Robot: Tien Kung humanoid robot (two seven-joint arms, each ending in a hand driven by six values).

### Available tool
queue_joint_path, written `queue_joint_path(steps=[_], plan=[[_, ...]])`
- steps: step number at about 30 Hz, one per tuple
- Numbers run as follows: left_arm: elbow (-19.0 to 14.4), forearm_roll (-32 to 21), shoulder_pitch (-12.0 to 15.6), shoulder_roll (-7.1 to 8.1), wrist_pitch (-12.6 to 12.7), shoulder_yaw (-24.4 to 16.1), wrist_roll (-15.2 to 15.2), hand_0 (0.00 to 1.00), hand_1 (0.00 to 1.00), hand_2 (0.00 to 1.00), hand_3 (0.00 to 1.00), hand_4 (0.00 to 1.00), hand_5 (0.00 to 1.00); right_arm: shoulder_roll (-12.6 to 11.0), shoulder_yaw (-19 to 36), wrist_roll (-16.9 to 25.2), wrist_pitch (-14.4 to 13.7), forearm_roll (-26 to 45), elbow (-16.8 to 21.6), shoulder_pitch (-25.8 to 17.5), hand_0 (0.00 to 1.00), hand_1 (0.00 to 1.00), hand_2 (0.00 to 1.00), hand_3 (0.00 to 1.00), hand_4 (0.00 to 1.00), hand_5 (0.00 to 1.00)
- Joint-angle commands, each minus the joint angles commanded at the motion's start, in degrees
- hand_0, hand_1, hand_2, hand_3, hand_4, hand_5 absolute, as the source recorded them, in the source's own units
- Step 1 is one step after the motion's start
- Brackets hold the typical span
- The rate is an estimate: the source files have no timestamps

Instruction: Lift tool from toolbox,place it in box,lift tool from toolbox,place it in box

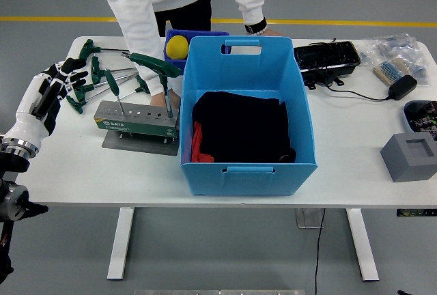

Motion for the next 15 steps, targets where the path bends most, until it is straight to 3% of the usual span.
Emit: queue_joint_path(steps=[7, 11, 12, 15], plan=[[0.02, 3.58, -1.24, 0.78, 0.31, 0.58, -1.36, 0.813, 0.85, 0.88, 0.773, 0.948, 0.786, -0.06, -0.31, 0.21, -0.09, 0.56, -0.06, 0.07, 0.618, 0.602, 0.673, 0.543, 0.776, 0.647], [-0.09, 11.72, -3.77, 2.39, 0.82, 2.08, -3.62, 0.813, 0.85, 0.88, 0.773, 0.948, 0.786, -0.12, -0.41, 0.24, -0.09, 0.64, -0.06, 0.11, 0.618, 0.602, 0.673, 0.543, 0.776, 0.647], [-0.03, 14.33, -4.65, 2.88, 0.88, 2.65, -4.21, 0.885, 0.92, 0.945, 0.817, 0.998, 0.727, -0.14, -0.4, 0.22, -0.08, 0.6, -0.05, 0.13, 0.618, 0.602, 0.673, 0.543, 0.777, 0.65], [1.43, 21.41, -9.21, 5.05, 1.45, 5.77, -6.15, 0.885, 0.92, 0.945, 0.817, 0.998, 0.727, -0.16, -0.18, 0.08, -0.07, 0.3, -0.01, 0.2, 0.618, 0.602, 0.673, 0.543, 0.777, 0.65]])
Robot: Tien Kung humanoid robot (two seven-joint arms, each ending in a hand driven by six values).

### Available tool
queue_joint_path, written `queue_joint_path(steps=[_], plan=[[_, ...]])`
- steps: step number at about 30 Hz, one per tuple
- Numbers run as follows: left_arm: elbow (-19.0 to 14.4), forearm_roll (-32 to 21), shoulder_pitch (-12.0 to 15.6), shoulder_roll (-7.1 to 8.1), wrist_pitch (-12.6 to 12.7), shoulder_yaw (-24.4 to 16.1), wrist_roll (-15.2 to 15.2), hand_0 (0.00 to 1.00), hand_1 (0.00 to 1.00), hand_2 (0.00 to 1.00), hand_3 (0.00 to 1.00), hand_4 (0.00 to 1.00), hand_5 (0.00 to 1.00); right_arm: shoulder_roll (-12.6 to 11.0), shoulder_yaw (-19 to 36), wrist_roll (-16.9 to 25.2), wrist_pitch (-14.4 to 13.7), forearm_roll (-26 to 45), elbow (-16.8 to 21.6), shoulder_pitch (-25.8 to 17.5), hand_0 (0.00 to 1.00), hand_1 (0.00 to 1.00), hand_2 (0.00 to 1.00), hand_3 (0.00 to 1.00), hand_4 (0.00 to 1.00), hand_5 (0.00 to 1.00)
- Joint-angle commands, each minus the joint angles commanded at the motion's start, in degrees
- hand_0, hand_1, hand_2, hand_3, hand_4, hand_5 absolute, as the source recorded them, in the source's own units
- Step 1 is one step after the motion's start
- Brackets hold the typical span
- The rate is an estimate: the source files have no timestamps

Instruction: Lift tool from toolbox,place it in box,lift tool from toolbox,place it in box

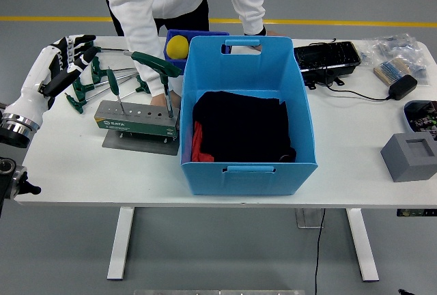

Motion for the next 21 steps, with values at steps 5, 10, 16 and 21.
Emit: queue_joint_path(steps=[5, 10, 16, 21], plan=[[3.97, 12.29, -7.75, 2.79, 0.98, 5.93, -2.96, 0.911, 0.947, 0.965, 0.855, 0.998, 0.647, -0.11, -0.02, -0.1, -0.02, 0.06, 0.06, 0.16, 0.619, 0.603, 0.673, 0.543, 0.778, 0.649], [7.05, 24.21, -14.27, 4.86, 0.01, 13.39, -5.9, 0.944, 0.982, 0.995, 0.907, 0.998, 0.531, -0.24, -0.29, -0.07, -0.07, 0.58, 0.11, 0.29, 0.619, 0.602, 0.673, 0.544, 0.778, 0.65], [11.02, 37.12, -19.67, 4.79, -1.02, 20.01, -7.72, 0.955, 0.998, 0.998, 0.945, 0.998, 0.48, -0.31, -0.35, -0.15, -0.1, 0.73, 0.18, 0.33, 0.619, 0.603, 0.673, 0.543, 0.78, 0.652], [16.67, 37.12, -24.09, 3.58, -2.77, 23.64, -6.86, 0.95, 0.991, 0.986, 0.945, 0.998, 0.476, -0.33, -0.14, -0.37, -0.09, 0.29, 0.27, 0.3, 0.618, 0.603, 0.673, 0.544, 0.78, 0.653]])
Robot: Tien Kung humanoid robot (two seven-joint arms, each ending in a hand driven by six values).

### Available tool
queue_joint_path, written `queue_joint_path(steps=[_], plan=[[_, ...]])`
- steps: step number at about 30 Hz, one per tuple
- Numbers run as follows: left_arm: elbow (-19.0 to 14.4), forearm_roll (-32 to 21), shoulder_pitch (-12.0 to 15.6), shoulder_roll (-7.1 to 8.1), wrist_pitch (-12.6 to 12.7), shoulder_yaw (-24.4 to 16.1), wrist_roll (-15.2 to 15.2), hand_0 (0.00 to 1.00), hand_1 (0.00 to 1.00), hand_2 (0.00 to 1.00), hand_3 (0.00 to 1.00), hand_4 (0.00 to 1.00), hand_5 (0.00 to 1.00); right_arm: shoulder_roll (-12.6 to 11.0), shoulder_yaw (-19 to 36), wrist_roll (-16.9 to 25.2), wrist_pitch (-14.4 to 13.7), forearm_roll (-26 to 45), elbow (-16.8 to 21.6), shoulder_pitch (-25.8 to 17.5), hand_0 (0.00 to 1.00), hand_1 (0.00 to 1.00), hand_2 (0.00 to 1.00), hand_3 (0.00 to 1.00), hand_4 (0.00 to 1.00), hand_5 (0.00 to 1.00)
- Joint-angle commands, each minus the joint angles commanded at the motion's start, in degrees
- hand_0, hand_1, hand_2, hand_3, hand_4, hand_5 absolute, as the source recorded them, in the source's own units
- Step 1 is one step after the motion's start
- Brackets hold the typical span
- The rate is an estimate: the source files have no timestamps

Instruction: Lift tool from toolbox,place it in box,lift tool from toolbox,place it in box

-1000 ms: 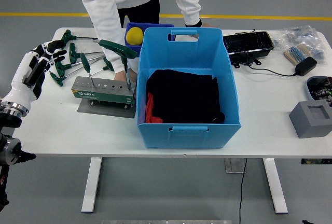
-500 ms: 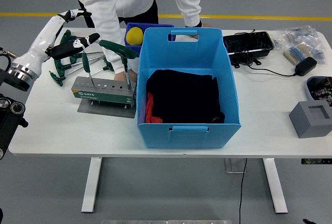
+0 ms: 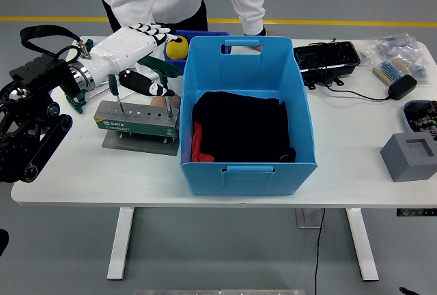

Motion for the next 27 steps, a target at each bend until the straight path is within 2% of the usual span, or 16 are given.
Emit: queue_joint_path(steps=[5, 6, 11, 12, 17, 18, 23, 24, 27], plan=[[4.37, 0.0, -2.2, -1.15, -0.04, 1.01, 0.49, 0.95, 0.991, 0.986, 0.945, 0.998, 0.476, 0.02, 0.23, -0.21, 0.01, -0.31, 0.09, -0.19, 0.618, 0.603, 0.673, 0.544, 0.78, 0.653], [4.75, 0.0, -2.37, -1.29, 0.1, 1.07, 0.49, 0.856, 0.824, 0.799, 0.84, 0.998, 0.497, 0.02, 0.26, -0.24, 0.0, -0.36, 0.09, -0.23, 0.618, 0.603, 0.673, 0.544, 0.781, 0.654], [7.6, 0.0, -3.63, -2.19, 1.56, 2.36, 0.62, 0.856, 0.824, 0.799, 0.84, 0.998, 0.497, 0.05, 0.58, -0.47, 0.03, -0.96, 0.15, -0.36, 0.618, 0.603, 0.673, 0.544, 0.781, 0.654], [8.07, 0.0, -3.82, -2.3, 1.81, 2.63, 0.65, 0.73, 0.62, 0.572, 0.684, 0.998, 0.51, 0.06, 0.64, -0.51, 0.04, -1.1, 0.16, -0.37, 0.618, 0.605, 0.673, 0.544, 0.781, 0.654], [10.38, 0.0, -4.76, -2.74, 2.25, 3.9, 1.06, 0.73, 0.62, 0.572, 0.684, 0.998, 0.51, 0.02, 0.8, -0.62, 0.05, -1.41, 0.21, -0.38, 0.618, 0.605, 0.673, 0.544, 0.781, 0.654], [10.77, 0.0, -4.87, -2.82, 2.35, 4.08, 1.16, 0.64, 0.53, 0.458, 0.552, 0.998, 0.527, 0.01, 0.82, -0.63, 0.04, -1.41, 0.21, -0.37, 0.618, 0.603, 0.673, 0.544, 0.781, 0.654], [12.21, 0.0, -5.43, -3.35, 3.53, 5.14, 1.28, 0.64, 0.53, 0.458, 0.552, 0.998, 0.527, -0.05, 0.65, -0.55, -0.03, -1.01, 0.22, -0.19, 0.618, 0.603, 0.673, 0.544, 0.781, 0.654], [12.47, 0.0, -5.61, -3.44, 3.95, 5.55, 1.29, 0.5, 0.402, 0.34, 0.389, 0.998, 0.537, -0.07, 0.55, -0.53, -0.02, -0.87, 0.23, -0.14, 0.618, 0.602, 0.673, 0.545, 0.781, 0.654], [13.36, 0.0, -6.25, -3.77, 5.52, 6.63, 1.22, 0.5, 0.402, 0.34, 0.389, 0.998, 0.537, -0.14, 0.25, -0.42, -0.05, -0.32, 0.24, 0.03, 0.618, 0.602, 0.673, 0.545, 0.781, 0.654]])
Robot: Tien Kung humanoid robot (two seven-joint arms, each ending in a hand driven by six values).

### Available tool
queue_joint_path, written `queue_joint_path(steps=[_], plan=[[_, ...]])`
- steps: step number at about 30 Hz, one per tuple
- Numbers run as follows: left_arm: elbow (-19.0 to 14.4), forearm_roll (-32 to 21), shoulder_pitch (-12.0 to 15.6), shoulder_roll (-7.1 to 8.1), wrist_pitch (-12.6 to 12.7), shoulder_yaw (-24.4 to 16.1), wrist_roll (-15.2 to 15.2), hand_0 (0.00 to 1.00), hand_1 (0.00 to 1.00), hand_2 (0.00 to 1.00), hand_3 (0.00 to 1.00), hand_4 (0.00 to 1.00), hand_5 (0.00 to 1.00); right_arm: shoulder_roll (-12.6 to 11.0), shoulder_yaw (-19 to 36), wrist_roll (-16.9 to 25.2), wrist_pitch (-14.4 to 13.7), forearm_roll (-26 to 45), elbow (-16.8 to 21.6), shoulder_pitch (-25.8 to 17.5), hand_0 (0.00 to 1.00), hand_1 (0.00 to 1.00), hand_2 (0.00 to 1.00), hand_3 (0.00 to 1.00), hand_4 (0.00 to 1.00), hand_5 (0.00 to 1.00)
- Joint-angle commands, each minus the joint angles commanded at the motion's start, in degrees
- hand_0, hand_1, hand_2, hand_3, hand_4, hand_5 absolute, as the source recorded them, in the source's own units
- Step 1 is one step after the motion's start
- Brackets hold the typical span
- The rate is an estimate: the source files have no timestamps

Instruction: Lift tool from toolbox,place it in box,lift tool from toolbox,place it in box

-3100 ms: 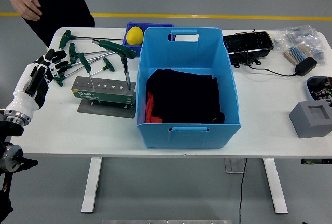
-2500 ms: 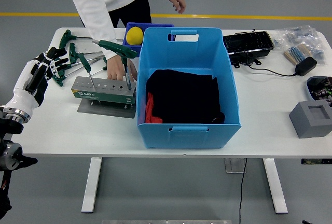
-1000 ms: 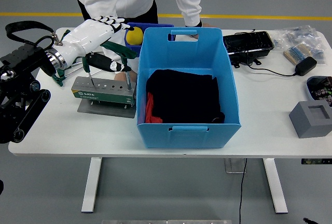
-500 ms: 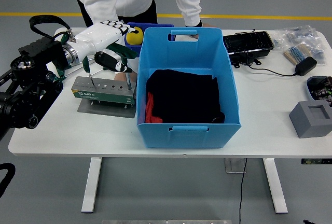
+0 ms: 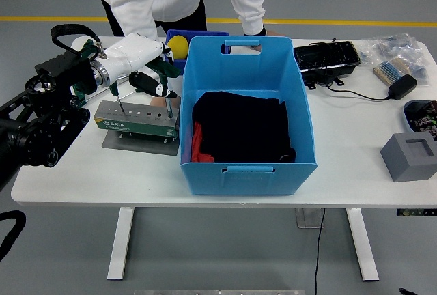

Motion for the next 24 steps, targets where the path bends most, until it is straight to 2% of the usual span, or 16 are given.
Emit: queue_joint_path(steps=[2, 3, 8, 9, 14, 15, 24], plan=[[0.56, 0.0, -0.29, -0.11, 0.61, 0.29, -0.01, 0.5, 0.402, 0.34, 0.389, 0.998, 0.537, -0.05, -0.09, 0.0, 0.01, 0.08, 0.02, 0.13, 0.618, 0.602, 0.673, 0.545, 0.781, 0.654], [0.84, 0.0, -0.4, -0.12, 0.86, 0.34, 0.02, 0.398, 0.283, 0.264, 0.302, 0.998, 0.547, -0.07, -0.15, 0.0, -0.01, 0.13, 0.04, 0.23, 0.618, 0.603, 0.673, 0.545, 0.781, 0.654], [2.02, 0.0, -0.72, -0.31, 1.58, 0.45, 0.19, 0.398, 0.283, 0.264, 0.302, 0.998, 0.547, -0.14, -0.44, 0.08, -0.1, 0.65, 0.08, 0.61, 0.618, 0.603, 0.673, 0.545, 0.781, 0.654], [2.22, 0.0, -0.77, -0.37, 1.59, 0.52, 0.23, 0.364, 0.235, 0.232, 0.27, 0.998, 0.559, -0.16, -0.52, 0.11, -0.12, 0.81, 0.09, 0.66, 0.618, 0.603, 0.674, 0.545, 0.782, 0.655], [3.08, 0.0, -1.16, -0.66, 1.86, 0.92, 0.44, 0.364, 0.235, 0.232, 0.27, 0.998, 0.559, -0.27, -0.73, 0.17, -0.12, 1.08, 0.12, 0.91, 0.618, 0.603, 0.674, 0.545, 0.782, 0.655], [3.19, 0.0, -1.21, -0.71, 1.94, 0.99, 0.46, 0.313, 0.182, 0.19, 0.236, 0.998, 0.574, -0.28, -0.74, 0.16, -0.13, 1.06, 0.12, 0.94, 0.62, 0.603, 0.674, 0.545, 0.783, 0.655], [4.87, 0.0, -1.24, -1.01, 3.33, 0.79, 1.07, 0.291, 0.163, 0.17, 0.218, 0.998, 0.588, -0.34, -0.75, 0.11, -0.17, 0.94, 0.18, 1.4, 0.62, 0.603, 0.673, 0.545, 0.783, 0.656]])
